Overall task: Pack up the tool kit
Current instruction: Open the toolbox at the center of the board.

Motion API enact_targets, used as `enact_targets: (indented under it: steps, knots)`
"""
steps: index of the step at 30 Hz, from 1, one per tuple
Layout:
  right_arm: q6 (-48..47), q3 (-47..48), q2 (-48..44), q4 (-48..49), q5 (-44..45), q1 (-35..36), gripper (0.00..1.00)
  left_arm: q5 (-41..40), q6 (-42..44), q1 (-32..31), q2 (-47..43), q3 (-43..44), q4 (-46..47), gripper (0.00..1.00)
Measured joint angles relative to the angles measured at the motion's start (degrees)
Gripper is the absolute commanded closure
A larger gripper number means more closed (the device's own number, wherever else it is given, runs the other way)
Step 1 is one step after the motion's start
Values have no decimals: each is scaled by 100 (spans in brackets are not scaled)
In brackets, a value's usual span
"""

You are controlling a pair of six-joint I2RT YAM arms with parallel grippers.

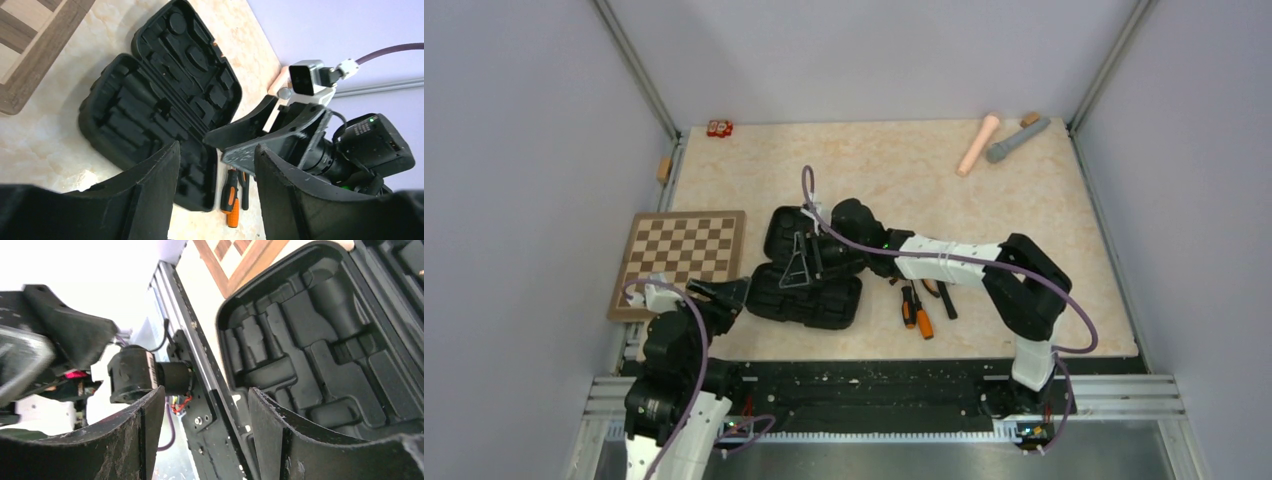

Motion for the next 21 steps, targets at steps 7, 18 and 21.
enact_targets:
  steps: [7,18,21]
  knots:
    - [-636,192,81,-798,393,149,36,127,138,0,387,177,-85,42]
    - [-2767,1602,164,-2332,2275,-577,29,1294,363,0,1996,-619,658,40]
    - [-3421,2079,455,-2594,2780,-863,28,1486,483,0,2396,-763,828,40]
